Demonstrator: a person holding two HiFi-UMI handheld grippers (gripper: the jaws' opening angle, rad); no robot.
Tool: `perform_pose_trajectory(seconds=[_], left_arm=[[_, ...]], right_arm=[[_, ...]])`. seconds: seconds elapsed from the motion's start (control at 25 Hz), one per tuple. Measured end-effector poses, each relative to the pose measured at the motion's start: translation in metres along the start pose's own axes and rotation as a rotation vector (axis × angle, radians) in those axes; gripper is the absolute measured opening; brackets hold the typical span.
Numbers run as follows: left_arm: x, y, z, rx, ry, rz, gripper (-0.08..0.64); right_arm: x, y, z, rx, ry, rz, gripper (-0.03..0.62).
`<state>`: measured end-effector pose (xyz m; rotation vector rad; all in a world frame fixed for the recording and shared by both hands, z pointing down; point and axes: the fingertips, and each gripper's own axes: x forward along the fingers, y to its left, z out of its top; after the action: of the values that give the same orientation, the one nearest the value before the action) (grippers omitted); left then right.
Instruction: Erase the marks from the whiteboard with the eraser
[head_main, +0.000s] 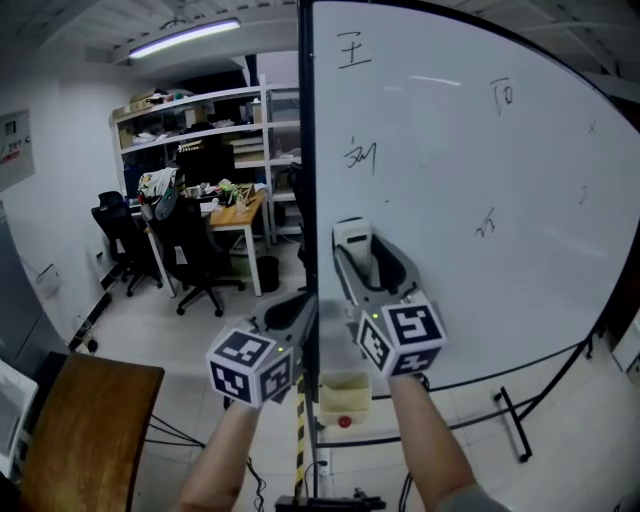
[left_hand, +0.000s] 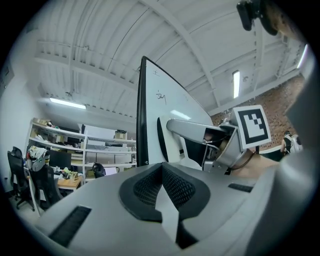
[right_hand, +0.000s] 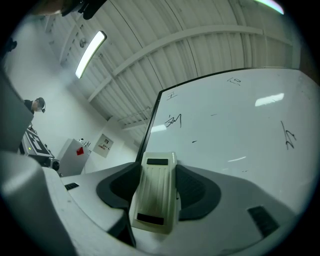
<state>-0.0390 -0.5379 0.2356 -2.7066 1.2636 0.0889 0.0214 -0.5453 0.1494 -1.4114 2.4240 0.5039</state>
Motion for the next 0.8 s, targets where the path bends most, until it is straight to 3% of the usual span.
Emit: perform_pose_trajectory(seconds=[0.32, 0.64, 0.8], left_arm=[[0.009, -0.019, -0.002, 0.004, 0.007, -0.026, 0.002], [-0.003, -0.018, -0.007, -0.002, 0.022, -0.015, 0.002], [-0.012, -0.013, -0.010, -0.005, 0.026, -0.007, 0.002]], right_arm=[[-0.035, -0.072, 0.005, -0.019, 0.002, -0.138, 0.232], [-0.033, -0.067, 0.004, -0.119, 0.020, -0.210, 0.232], [-0.026, -0.054, 0.000, -0.131, 0.038, -0.197, 0.229]])
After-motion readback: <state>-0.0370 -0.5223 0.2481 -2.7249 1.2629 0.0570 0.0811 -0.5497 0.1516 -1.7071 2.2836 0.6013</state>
